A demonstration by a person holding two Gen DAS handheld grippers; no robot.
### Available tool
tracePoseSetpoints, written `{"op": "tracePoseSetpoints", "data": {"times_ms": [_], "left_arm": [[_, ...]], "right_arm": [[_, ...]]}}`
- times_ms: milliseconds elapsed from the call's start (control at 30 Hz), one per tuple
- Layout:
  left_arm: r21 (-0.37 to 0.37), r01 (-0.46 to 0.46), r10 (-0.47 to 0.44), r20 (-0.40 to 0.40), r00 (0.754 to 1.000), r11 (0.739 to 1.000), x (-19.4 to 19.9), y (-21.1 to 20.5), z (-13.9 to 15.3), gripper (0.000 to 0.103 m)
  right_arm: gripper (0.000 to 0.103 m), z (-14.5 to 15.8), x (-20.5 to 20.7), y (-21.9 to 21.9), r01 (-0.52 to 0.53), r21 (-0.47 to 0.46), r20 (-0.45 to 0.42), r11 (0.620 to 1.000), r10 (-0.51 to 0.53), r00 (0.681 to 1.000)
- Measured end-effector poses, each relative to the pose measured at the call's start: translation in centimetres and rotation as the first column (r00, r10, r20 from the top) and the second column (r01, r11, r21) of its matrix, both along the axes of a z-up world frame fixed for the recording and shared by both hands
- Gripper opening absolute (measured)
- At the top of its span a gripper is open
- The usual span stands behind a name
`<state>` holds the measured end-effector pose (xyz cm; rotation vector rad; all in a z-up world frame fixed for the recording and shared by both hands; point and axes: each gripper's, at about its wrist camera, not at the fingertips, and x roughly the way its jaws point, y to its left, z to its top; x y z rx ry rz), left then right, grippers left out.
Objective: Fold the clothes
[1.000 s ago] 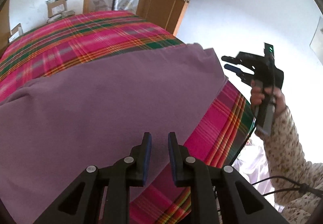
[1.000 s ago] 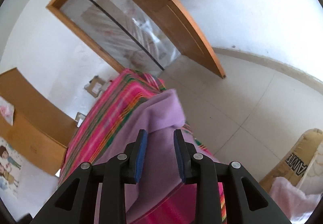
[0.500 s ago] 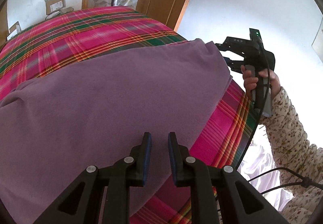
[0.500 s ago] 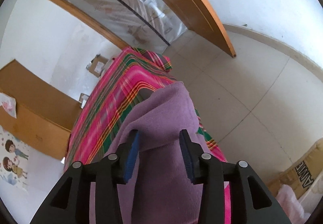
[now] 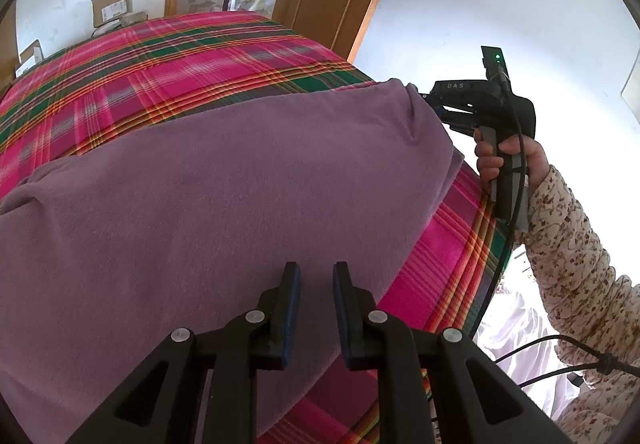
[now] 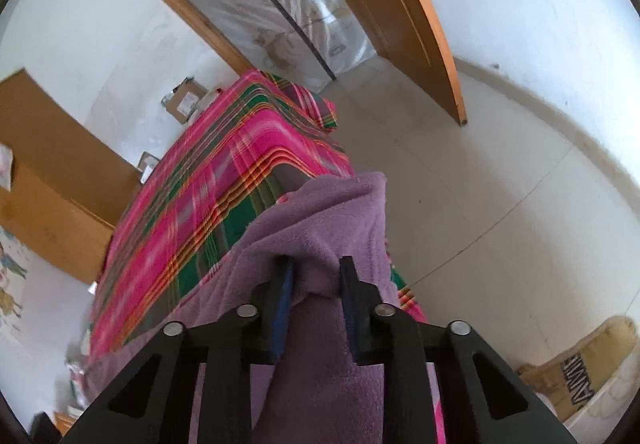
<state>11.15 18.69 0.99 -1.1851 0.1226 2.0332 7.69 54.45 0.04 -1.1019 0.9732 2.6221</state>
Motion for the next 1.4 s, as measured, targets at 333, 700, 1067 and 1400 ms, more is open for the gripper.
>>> {"op": "tracePoseSetpoints", "data": {"times_ms": [333,700,1067,1400], "left_arm": [[-0.006,-0.009,0.009,-0.003,1.000,1.000,0.1,0.2,0.1,0.017],[0.003,-0.004,0.004,-0.015,1.000,1.000,0.5,0.0,0.5,0.017],[-0.021,0.016,-0.017,-0.020,1.000,1.000,0.8,0.5,0.4,0.017],[-0.021,0.015,-0.016,-0.017,1.000,1.000,0.6,0.5,0.4,0.017]], "right_arm": [[0.006,2.3,2.4,0.5,0.081,0.084,-0.082,0.993,-0.074,0.994],[0.006,5.0,4.7,1.9,0.123,0.140,-0.103,0.983,-0.109,0.989],[0.006,4.1,4.3,2.7,0.101,0.189,0.042,0.977,-0.111,0.993],[0.010,0.5,3.6,4.6,0.203,0.198,0.157,0.959,-0.235,0.959]]}}
